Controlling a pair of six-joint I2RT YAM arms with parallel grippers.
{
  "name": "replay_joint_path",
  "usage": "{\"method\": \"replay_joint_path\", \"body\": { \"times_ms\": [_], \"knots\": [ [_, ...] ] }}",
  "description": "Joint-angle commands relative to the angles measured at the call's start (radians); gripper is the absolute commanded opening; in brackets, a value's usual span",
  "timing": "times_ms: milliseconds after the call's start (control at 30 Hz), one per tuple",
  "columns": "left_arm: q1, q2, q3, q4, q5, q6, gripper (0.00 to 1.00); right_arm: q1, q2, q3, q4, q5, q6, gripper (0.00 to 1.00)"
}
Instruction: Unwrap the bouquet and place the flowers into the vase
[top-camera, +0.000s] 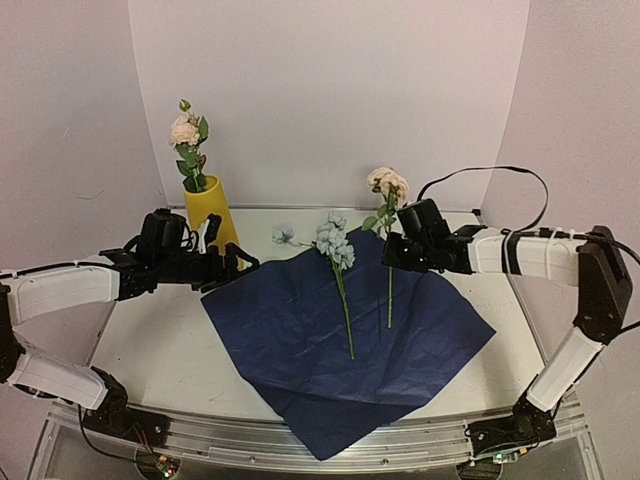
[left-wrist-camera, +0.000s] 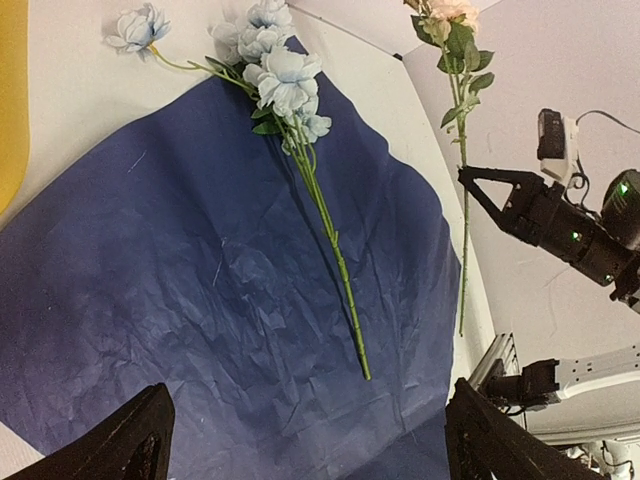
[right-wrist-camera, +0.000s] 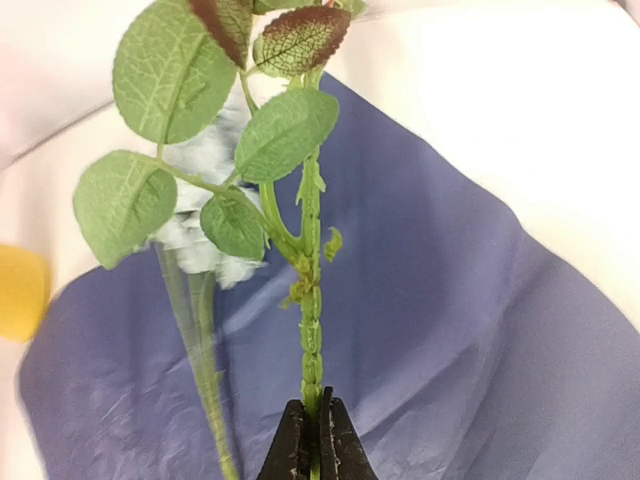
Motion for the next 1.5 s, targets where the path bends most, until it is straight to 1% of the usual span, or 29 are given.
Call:
{"method": "replay_joint_path", "body": {
  "times_ms": [0, 67, 100, 133, 167, 200, 267, 367, 500, 633, 667, 800, 1033, 1300, 1400, 1467],
  "knots": [
    [-0.016, -0.028, 0.028, 0.106, 0.044, -0.055, 0.95, 0.009, -0.153, -0.092, 0.198, -0.188, -0.125, 0.0],
    [-0.03, -0.027, 0.043, 0.152, 0.045, -0.085, 0.95, 0.015, -0.215, -0.147, 0.29, -0.347, -0.151, 0.0],
    [-0.032, -0.028, 0.044, 0.16, 0.045, -0.09, 0.95, 0.018, -0.224, -0.164, 0.324, -0.37, -0.153, 0.0],
    [-0.043, -0.03, 0.052, 0.197, 0.041, -0.115, 0.94, 0.028, -0.262, -0.206, 0.405, -0.467, -0.156, 0.0],
    [-0.052, -0.028, 0.065, 0.202, 0.029, -0.118, 0.93, 0.033, -0.283, -0.219, 0.435, -0.513, -0.154, 0.0],
    [-0.062, -0.025, 0.082, 0.204, 0.014, -0.119, 0.87, 0.044, -0.3, -0.244, 0.492, -0.559, -0.144, 0.0],
    [-0.083, -0.013, 0.122, 0.207, 0.006, -0.116, 0.8, 0.067, -0.313, -0.254, 0.542, -0.635, -0.139, 0.0],
    [-0.122, 0.013, 0.18, 0.217, 0.001, -0.119, 0.78, 0.113, -0.293, -0.228, 0.551, -0.693, -0.141, 0.0],
    [-0.165, 0.032, 0.221, 0.249, -0.002, -0.121, 0.77, 0.178, -0.265, -0.198, 0.571, -0.694, -0.125, 0.0],
    [-0.181, 0.031, 0.23, 0.285, -0.013, -0.126, 0.73, 0.203, -0.246, -0.19, 0.619, -0.713, -0.097, 0.0],
    [-0.182, 0.03, 0.234, 0.292, -0.017, -0.126, 0.7, 0.213, -0.24, -0.185, 0.637, -0.725, -0.09, 0.0],
    [-0.184, 0.039, 0.246, 0.306, -0.002, -0.128, 0.61, 0.231, -0.222, -0.167, 0.645, -0.735, -0.082, 0.0],
    [-0.192, 0.066, 0.253, 0.323, 0.024, -0.142, 0.53, 0.241, -0.215, -0.151, 0.658, -0.747, -0.08, 0.0],
    [-0.196, 0.071, 0.261, 0.363, 0.078, -0.165, 0.51, 0.243, -0.199, -0.143, 0.658, -0.752, -0.076, 0.0],
    [-0.194, 0.049, 0.248, 0.368, 0.069, -0.165, 0.52, 0.243, -0.202, -0.148, 0.658, -0.729, -0.071, 0.0],
    [-0.194, 0.031, 0.229, 0.37, 0.047, -0.163, 0.52, 0.243, -0.217, -0.16, 0.66, -0.687, -0.068, 0.0]
  ]
}}
